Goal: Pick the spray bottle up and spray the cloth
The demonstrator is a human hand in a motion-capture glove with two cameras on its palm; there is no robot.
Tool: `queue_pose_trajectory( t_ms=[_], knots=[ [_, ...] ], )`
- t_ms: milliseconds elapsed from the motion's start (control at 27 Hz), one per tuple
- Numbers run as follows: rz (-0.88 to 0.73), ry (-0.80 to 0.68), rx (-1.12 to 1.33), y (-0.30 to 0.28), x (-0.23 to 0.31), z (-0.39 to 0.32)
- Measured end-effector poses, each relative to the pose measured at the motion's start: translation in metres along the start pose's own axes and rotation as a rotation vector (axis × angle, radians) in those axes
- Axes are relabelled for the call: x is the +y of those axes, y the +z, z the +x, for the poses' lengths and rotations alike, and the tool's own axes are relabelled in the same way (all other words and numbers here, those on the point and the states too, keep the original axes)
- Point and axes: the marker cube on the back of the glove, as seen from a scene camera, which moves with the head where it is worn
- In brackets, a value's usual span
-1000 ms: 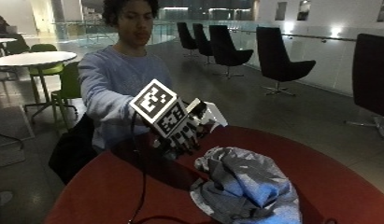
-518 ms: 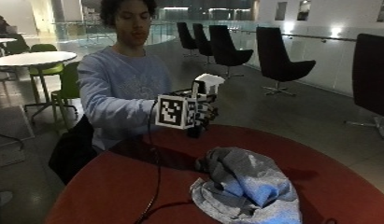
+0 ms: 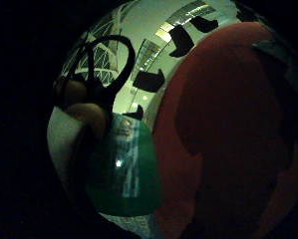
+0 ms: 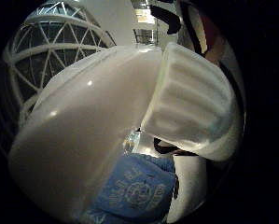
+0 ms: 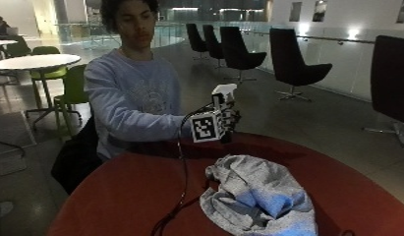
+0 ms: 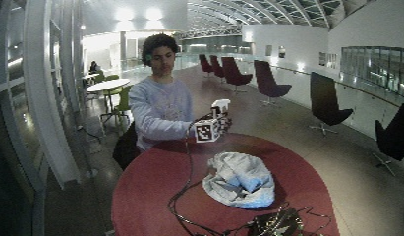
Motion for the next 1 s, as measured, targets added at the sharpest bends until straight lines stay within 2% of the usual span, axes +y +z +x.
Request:
queue_pose_trajectory(
  t_ms=[74, 259, 555, 778, 1000],
  knots=[
    [-0.028, -0.006, -0.002, -0.002, 0.023, 0.000],
    [0.019, -0.016, 0.027, 0.036, -0.032, 0.027],
    [0.000, -0.026, 0.062, 0.040, -0.030, 0.044],
    [-0.037, -0.008, 0.080, 0.035, -0.020, 0.051],
    [-0.041, 0.013, 0.205, 0.003, 0.021, 0.051]
  ],
)
